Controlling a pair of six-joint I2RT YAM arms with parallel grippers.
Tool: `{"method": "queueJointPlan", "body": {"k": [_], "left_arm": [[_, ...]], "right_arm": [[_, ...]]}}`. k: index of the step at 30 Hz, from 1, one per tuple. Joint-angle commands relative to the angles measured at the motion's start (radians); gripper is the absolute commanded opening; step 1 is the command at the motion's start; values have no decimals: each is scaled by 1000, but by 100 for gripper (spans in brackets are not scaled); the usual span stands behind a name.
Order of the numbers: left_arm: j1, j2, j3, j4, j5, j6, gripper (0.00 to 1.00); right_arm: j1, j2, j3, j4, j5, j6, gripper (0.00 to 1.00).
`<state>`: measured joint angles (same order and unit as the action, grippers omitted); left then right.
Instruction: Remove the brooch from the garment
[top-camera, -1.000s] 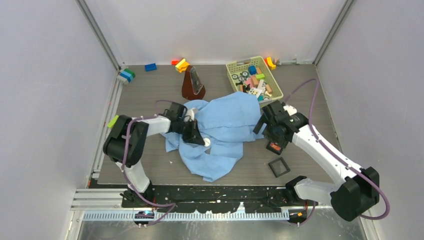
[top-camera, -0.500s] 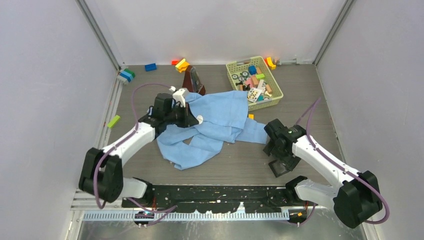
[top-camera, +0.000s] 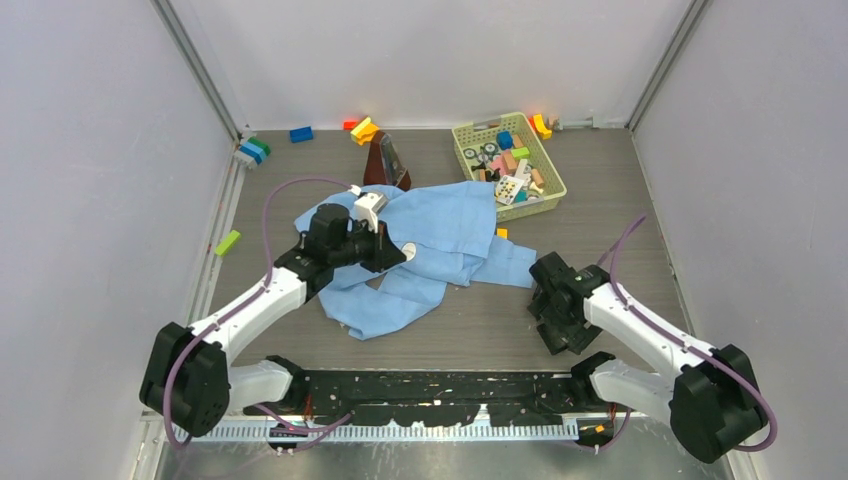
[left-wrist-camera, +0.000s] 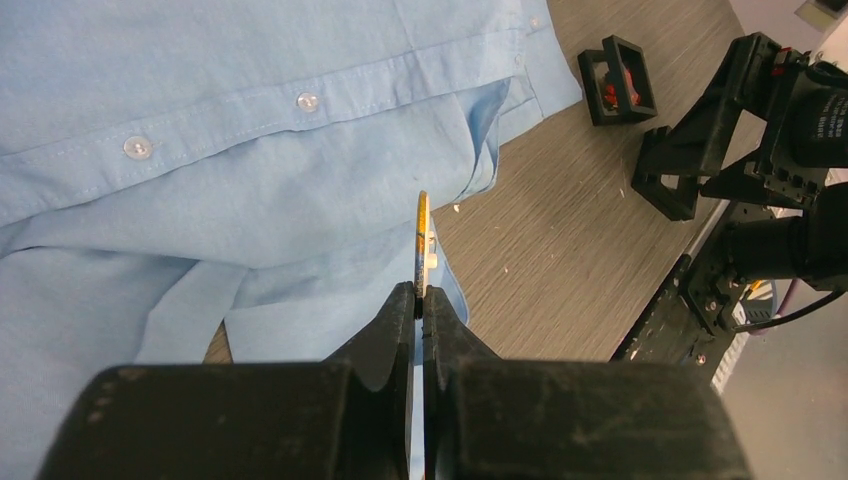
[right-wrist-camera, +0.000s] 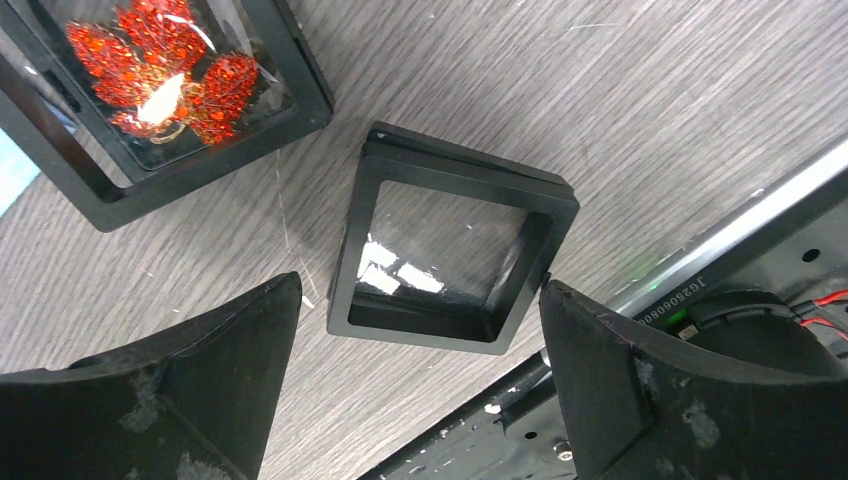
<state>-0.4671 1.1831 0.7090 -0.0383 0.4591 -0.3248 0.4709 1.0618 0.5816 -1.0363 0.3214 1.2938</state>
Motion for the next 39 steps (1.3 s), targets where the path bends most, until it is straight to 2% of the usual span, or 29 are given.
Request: {"method": "queueJointPlan", "body": {"k": [1,11,17,33,39], "left_arm": [[-2,16,5,77,22,26,0],[-4,20,3,78,29,29,0],[-4,22,7,62,26,35,0],[-4,15,7,50,19,46,0],[-4,34,10,67,79,42,0]], "right_arm": [[-2,-35,-13,51,29,51,95],[-2,-63,0,-51,47,86,93],[-2,-53,-8,-40,27,96,97],[-2,-66,-48,9,-2,135,96],[-1,-75,-53,21,-4,133,88]]}}
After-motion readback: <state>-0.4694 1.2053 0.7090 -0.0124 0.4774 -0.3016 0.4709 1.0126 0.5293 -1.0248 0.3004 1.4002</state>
